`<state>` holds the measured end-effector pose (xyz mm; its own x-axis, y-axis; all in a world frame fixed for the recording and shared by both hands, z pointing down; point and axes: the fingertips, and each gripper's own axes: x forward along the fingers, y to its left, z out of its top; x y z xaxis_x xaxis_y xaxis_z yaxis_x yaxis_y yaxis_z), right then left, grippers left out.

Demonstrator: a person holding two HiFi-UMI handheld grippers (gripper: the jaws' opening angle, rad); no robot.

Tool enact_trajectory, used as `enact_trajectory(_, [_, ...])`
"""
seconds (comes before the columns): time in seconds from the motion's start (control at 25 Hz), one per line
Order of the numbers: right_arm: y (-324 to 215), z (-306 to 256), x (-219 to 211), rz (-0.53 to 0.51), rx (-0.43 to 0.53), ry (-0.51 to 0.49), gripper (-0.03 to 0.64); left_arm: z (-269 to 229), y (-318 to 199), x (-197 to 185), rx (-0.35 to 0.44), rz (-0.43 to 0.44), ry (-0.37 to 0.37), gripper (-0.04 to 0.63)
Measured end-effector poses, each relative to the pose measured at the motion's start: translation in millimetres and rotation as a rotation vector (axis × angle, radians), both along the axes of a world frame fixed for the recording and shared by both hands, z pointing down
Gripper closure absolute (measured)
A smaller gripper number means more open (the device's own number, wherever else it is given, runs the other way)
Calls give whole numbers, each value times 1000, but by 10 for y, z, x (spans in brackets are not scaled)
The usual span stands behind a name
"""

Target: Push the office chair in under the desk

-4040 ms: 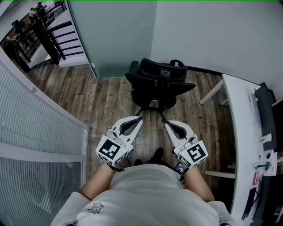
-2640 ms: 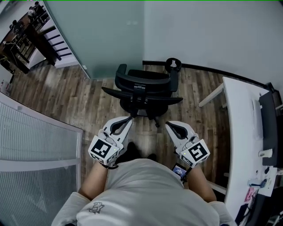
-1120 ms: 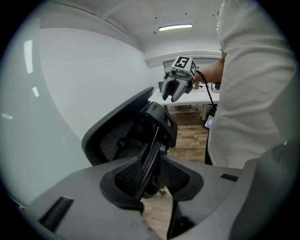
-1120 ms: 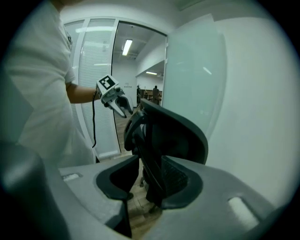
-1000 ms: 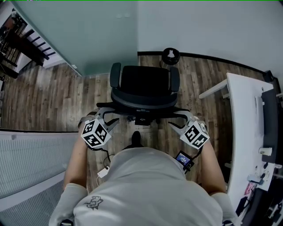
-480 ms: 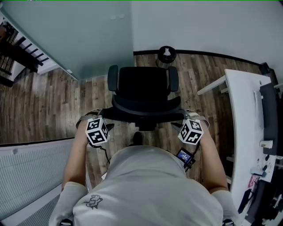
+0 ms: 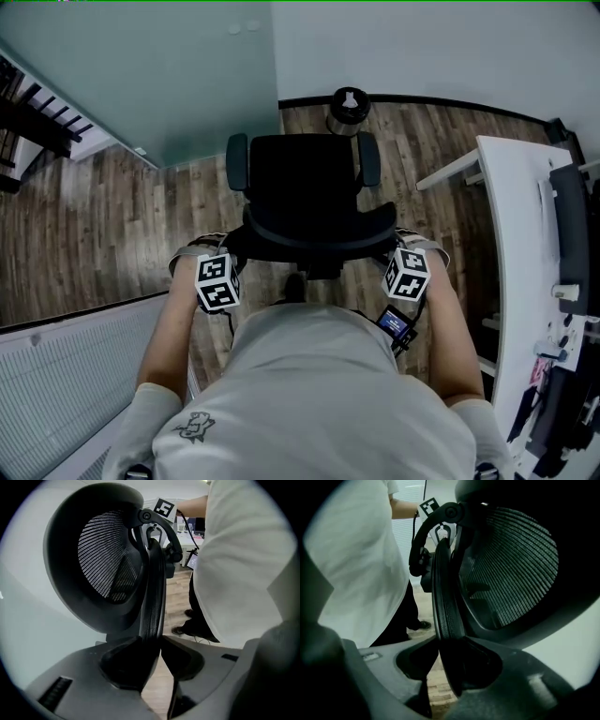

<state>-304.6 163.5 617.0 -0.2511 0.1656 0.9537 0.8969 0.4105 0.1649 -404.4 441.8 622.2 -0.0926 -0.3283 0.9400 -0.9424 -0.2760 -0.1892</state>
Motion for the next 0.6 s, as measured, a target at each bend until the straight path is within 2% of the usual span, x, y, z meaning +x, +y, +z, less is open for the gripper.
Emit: enact_trajectory(0.6, [-49,-4,126,32,0,7,476,-4,-82,56,-7,29,22,459])
